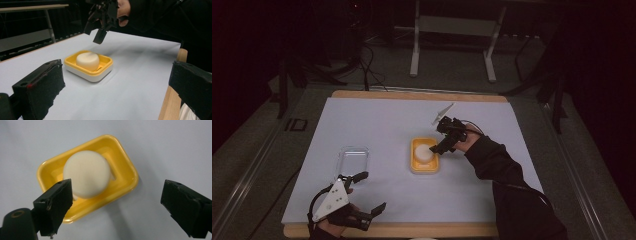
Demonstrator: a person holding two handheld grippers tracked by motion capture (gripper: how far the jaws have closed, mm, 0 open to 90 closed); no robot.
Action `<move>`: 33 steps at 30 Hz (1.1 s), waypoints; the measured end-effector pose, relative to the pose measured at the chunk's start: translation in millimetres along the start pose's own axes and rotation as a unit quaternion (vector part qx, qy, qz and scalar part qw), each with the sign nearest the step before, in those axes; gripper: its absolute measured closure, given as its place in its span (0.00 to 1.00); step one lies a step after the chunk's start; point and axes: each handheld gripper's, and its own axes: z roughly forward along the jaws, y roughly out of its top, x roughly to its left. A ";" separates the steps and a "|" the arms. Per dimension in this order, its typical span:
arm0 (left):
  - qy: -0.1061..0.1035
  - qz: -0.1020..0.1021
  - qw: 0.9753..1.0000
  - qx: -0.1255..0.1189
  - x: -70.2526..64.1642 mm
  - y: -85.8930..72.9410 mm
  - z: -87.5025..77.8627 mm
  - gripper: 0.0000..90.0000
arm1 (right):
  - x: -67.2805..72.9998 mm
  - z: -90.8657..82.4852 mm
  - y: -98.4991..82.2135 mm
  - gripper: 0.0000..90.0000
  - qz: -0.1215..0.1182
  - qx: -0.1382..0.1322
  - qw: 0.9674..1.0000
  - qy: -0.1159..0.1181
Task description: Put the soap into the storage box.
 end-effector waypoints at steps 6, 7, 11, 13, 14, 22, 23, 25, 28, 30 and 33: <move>-0.001 0.000 1.000 0.000 -0.3 -0.1 0.3 0.00 | -1.7 -5.8 -11.6 0.12 0.026 -0.012 0.999 -0.016; -0.001 0.000 1.000 0.001 -0.4 -0.1 0.3 0.00 | -1.9 -7.5 -13.1 0.12 0.031 -0.016 0.999 -0.019; -0.001 0.000 1.000 0.001 -0.4 -0.2 0.2 0.00 | -1.5 -14.7 -20.3 0.12 0.050 -0.032 0.997 -0.041; -0.001 0.001 1.000 0.003 -0.4 -0.3 0.5 0.00 | -0.9 -17.3 -24.5 0.12 0.057 -0.034 0.997 -0.041; -0.002 0.001 1.000 0.003 -0.5 -0.3 0.7 0.00 | -0.6 -17.9 -26.9 0.12 0.057 -0.035 0.997 -0.043; -0.005 0.000 1.000 0.006 -1.0 -0.6 1.3 0.00 | 3.5 -21.2 -43.2 0.12 0.075 -0.046 0.995 -0.055; -0.006 -0.001 1.000 0.006 -0.8 -0.7 1.3 0.00 | 3.8 -22.0 -45.5 0.12 0.080 -0.050 0.994 -0.054; -0.007 -0.003 1.000 0.006 -0.6 -1.0 1.5 0.00 | 6.5 -22.7 -52.1 0.12 0.080 -0.053 0.994 -0.060; -0.008 -0.002 1.000 0.006 -1.0 -1.0 1.8 0.00 | 9.0 -24.0 -60.1 0.12 0.083 -0.059 0.992 -0.070; -0.007 -0.001 1.000 0.007 -1.2 -1.0 1.8 0.00 | 10.5 -26.4 -65.7 0.12 0.089 -0.069 0.990 -0.080; -0.007 -0.001 1.000 0.008 -1.5 -1.0 1.8 0.00 | 11.9 -31.6 -74.3 0.12 0.099 -0.083 0.988 -0.088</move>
